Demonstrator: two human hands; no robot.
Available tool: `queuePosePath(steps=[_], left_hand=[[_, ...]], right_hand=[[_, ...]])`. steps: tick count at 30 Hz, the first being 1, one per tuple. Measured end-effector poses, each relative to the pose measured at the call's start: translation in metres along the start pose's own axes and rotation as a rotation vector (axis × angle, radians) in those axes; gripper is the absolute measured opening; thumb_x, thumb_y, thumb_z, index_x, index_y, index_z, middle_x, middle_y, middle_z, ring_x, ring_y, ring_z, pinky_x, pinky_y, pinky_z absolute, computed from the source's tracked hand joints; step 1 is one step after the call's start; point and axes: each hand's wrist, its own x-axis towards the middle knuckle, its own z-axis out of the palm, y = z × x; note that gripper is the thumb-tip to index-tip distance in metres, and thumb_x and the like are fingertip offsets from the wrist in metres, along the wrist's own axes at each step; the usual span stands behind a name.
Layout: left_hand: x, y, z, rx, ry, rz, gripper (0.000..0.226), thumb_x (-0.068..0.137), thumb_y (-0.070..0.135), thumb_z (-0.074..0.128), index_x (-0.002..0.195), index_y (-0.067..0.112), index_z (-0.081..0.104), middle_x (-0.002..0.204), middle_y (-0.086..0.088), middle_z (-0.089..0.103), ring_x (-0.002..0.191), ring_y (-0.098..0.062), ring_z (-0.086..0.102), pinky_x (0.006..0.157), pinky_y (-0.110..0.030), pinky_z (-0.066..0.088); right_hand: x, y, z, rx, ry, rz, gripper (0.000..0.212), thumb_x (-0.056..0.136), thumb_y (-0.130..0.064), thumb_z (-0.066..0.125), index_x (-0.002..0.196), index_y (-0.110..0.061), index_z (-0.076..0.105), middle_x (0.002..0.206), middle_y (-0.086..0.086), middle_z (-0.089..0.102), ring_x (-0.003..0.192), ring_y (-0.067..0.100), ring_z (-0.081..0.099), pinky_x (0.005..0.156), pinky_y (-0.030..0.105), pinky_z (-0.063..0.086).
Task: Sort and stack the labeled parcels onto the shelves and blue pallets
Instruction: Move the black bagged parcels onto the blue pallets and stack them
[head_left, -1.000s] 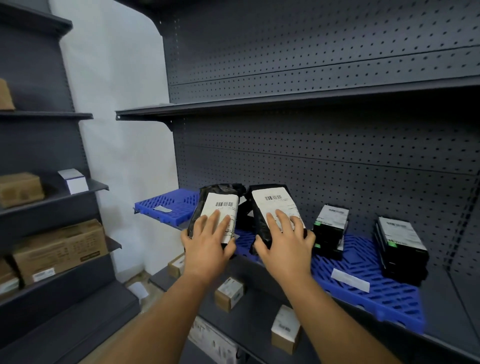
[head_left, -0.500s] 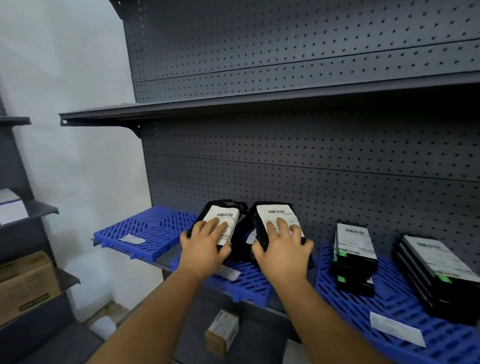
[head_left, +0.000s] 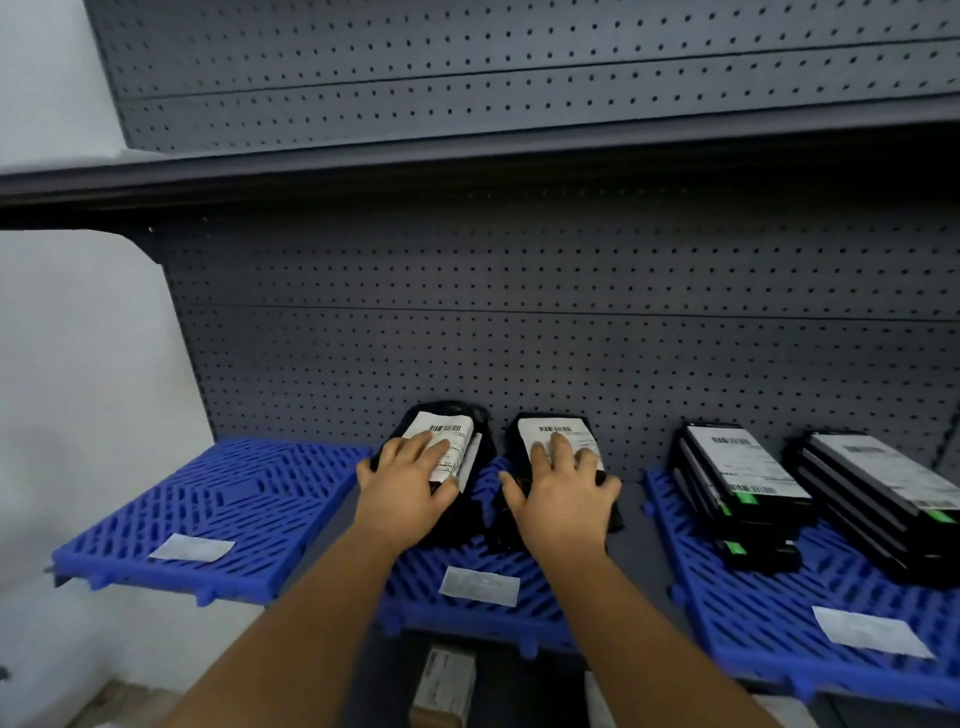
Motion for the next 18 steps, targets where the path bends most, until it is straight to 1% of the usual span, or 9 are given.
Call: queuePosePath(steps=[4, 6, 7, 8, 10, 11, 13, 16, 18], left_hand=[[0.011, -0.004, 0.013, -0.046, 0.011, 0.026, 0.056, 0.094, 0.054, 0.041, 0.147, 0.036, 0.034, 0.157, 0.012, 0.023, 0.142, -0.012, 0.014, 0.111, -0.052, 0.014], [0.016, -0.006, 0.016, -0.046, 0.035, 0.046, 0.061, 0.091, 0.061, 0.038, 0.147, 0.036, 0.033, 0.157, 0.011, 0.023, 0.143, -0.012, 0.015, 0.113, -0.054, 0.013], [0.017, -0.007, 0.016, -0.036, 0.052, 0.058, 0.066, 0.088, 0.066, 0.034, 0.147, 0.037, 0.033, 0.158, 0.010, 0.022, 0.144, -0.013, 0.014, 0.114, -0.055, 0.010], [0.018, -0.007, 0.015, -0.029, 0.074, 0.072, 0.072, 0.084, 0.072, 0.026, 0.147, 0.037, 0.032, 0.158, 0.010, 0.021, 0.145, -0.014, 0.014, 0.114, -0.056, 0.006], [0.015, -0.006, 0.011, -0.018, 0.128, 0.105, 0.082, 0.078, 0.075, 0.015, 0.147, 0.036, 0.031, 0.159, 0.009, 0.020, 0.146, -0.015, 0.011, 0.114, -0.055, -0.002], [0.013, -0.005, 0.009, -0.011, 0.158, 0.128, 0.082, 0.078, 0.075, 0.014, 0.148, 0.035, 0.032, 0.159, 0.009, 0.020, 0.147, -0.015, 0.011, 0.114, -0.055, -0.005], [0.006, -0.002, 0.005, -0.002, 0.207, 0.189, 0.077, 0.082, 0.073, 0.020, 0.147, 0.035, 0.032, 0.159, 0.007, 0.022, 0.147, -0.016, 0.012, 0.115, -0.055, -0.005], [-0.013, 0.009, 0.001, 0.005, 0.222, 0.268, 0.070, 0.087, 0.070, 0.028, 0.148, 0.036, 0.030, 0.158, 0.007, 0.023, 0.147, -0.016, 0.015, 0.116, -0.055, -0.002], [-0.030, 0.022, -0.001, 0.001, 0.202, 0.286, 0.070, 0.087, 0.069, 0.029, 0.149, 0.037, 0.026, 0.159, 0.008, 0.021, 0.147, -0.016, 0.013, 0.117, -0.054, -0.002]], right_hand=[[0.007, -0.002, 0.009, -0.023, -0.046, 0.020, 0.074, 0.091, -0.072, 0.019, 0.149, -0.027, 0.025, 0.158, 0.001, 0.016, 0.140, 0.031, 0.019, 0.104, 0.059, 0.027], [0.008, -0.001, 0.012, -0.033, -0.056, 0.018, 0.078, 0.088, -0.076, 0.015, 0.150, -0.028, 0.022, 0.159, 0.001, 0.014, 0.142, 0.032, 0.015, 0.105, 0.060, 0.026], [0.008, 0.000, 0.013, -0.035, -0.054, 0.017, 0.081, 0.086, -0.078, 0.013, 0.150, -0.029, 0.021, 0.159, 0.001, 0.013, 0.143, 0.032, 0.013, 0.106, 0.061, 0.024], [0.008, 0.002, 0.012, -0.040, -0.049, 0.015, 0.084, 0.084, -0.080, 0.011, 0.150, -0.030, 0.019, 0.160, 0.001, 0.013, 0.144, 0.032, 0.012, 0.107, 0.063, 0.020], [0.006, 0.006, 0.008, -0.055, -0.028, 0.001, 0.087, 0.082, -0.082, 0.009, 0.151, -0.031, 0.018, 0.160, 0.001, 0.013, 0.145, 0.032, 0.009, 0.109, 0.068, 0.008], [0.005, 0.008, 0.006, -0.054, -0.009, -0.015, 0.086, 0.082, -0.083, 0.009, 0.151, -0.032, 0.018, 0.160, 0.001, 0.013, 0.146, 0.032, 0.008, 0.109, 0.069, 0.003], [-0.001, 0.014, 0.002, -0.036, 0.040, -0.079, 0.084, 0.083, -0.081, 0.012, 0.150, -0.031, 0.022, 0.159, 0.002, 0.017, 0.146, 0.032, 0.009, 0.109, 0.070, -0.002], [-0.017, 0.027, -0.001, 0.038, 0.117, -0.215, 0.077, 0.085, -0.075, 0.021, 0.146, -0.029, 0.037, 0.154, 0.002, 0.033, 0.145, 0.030, 0.019, 0.112, 0.068, 0.004], [-0.033, 0.039, -0.004, 0.080, 0.130, -0.262, 0.071, 0.086, -0.071, 0.029, 0.142, -0.030, 0.042, 0.151, 0.002, 0.038, 0.143, 0.029, 0.025, 0.113, 0.065, 0.008]])
